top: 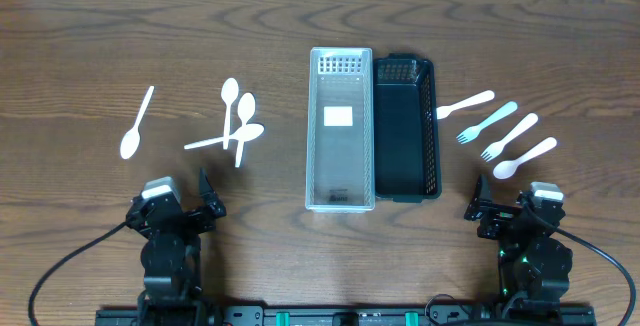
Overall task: Pack container
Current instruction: 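Move the left gripper over the lone white spoon on the far left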
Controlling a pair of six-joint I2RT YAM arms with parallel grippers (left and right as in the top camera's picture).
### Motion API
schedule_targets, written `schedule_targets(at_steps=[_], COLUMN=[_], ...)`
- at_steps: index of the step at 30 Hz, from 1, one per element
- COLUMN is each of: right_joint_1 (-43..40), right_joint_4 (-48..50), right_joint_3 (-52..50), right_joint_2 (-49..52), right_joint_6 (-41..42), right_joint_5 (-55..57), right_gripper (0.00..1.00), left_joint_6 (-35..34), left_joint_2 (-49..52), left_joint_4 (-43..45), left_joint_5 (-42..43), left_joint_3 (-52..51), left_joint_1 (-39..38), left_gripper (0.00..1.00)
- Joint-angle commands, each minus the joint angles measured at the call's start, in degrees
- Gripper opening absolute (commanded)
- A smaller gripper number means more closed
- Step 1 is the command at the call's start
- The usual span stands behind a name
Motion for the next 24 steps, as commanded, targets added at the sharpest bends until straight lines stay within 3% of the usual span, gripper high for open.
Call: schedule_targets(at_steps=[1, 8, 15, 19, 24], right_joint_1=[-0.3, -0.3, -0.3, -0.3, -0.3], right_joint_4=[0.0, 0.0, 0.0, 0.0, 0.0], right_joint_3=[-0.2, -0.2, -0.2, -0.2, -0.2], right_joint_2=[-0.5, -0.5, -0.5, -0.5, -0.5], right_joint_6=[-0.6, -0.6, -0.6, -0.6, -0.6], right_joint_5=[0.5, 0.5, 0.5, 0.5, 0.5], right_gripper=[0.99, 0.99, 0.99, 0.99, 0.99], left_joint_6=[-1.5, -1.5, -1.5, -1.5, -1.5], left_joint_2=[7.2, 36.7, 67.3, 78.1, 80.4], left_joint_4=[0.3, -6.9, -27.5, -29.1, -28.9], left_joint_5=[0.6, 1.3, 6.0, 9.4, 9.4], left_joint_3=[8.0, 31.6, 60.9, 67.6, 67.6], left_joint_1=[0.2, 0.2, 0.2, 0.2, 0.6], left_gripper=[0.98, 0.98, 0.98, 0.98, 0.98])
